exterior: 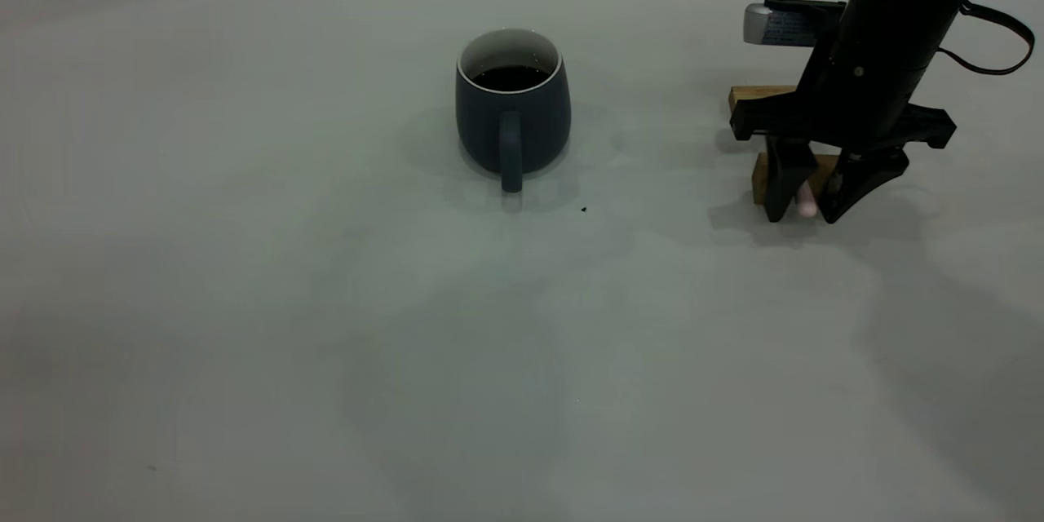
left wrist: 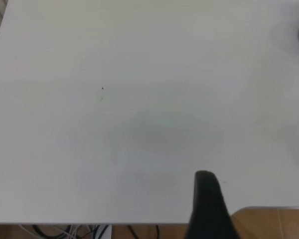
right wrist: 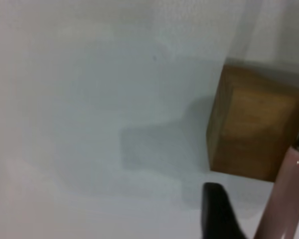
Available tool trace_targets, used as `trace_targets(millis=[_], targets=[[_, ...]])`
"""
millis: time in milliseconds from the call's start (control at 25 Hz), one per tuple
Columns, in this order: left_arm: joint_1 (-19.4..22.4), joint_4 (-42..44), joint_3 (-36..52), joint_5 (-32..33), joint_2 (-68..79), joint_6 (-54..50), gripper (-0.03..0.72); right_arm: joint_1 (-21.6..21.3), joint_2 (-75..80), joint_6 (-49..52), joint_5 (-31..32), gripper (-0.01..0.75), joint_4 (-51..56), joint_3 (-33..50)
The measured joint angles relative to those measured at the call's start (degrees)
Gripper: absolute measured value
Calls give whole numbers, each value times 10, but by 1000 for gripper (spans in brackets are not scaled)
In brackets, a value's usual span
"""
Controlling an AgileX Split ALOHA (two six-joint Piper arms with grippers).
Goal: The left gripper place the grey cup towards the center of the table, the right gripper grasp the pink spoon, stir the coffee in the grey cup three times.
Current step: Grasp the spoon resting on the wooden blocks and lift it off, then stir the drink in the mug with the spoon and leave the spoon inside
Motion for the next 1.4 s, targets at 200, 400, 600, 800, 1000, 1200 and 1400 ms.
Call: trace_targets(millis=[200,400,600,800,1000,1200,1400], targets=[[0,0,0,0,0,0,567,0,0,0,3,132,-14,0],[0,0,0,0,0,0,567,0,-22,1,36,119,-34,0],[0,0,0,0,0,0,567,0,-96,1,80,119,-11,0],[0,0,0,0,0,0,567,0,-127,-73,128,119,200,-16],[0,0,0,0,0,0,567,0,-86,-161,252,119,488,-56],[0,0,0,0,0,0,567,0,-54,-175,340,119,685,-64],[0,0,0,0,0,0,567,0,-50,-77,340,119,832,-66]])
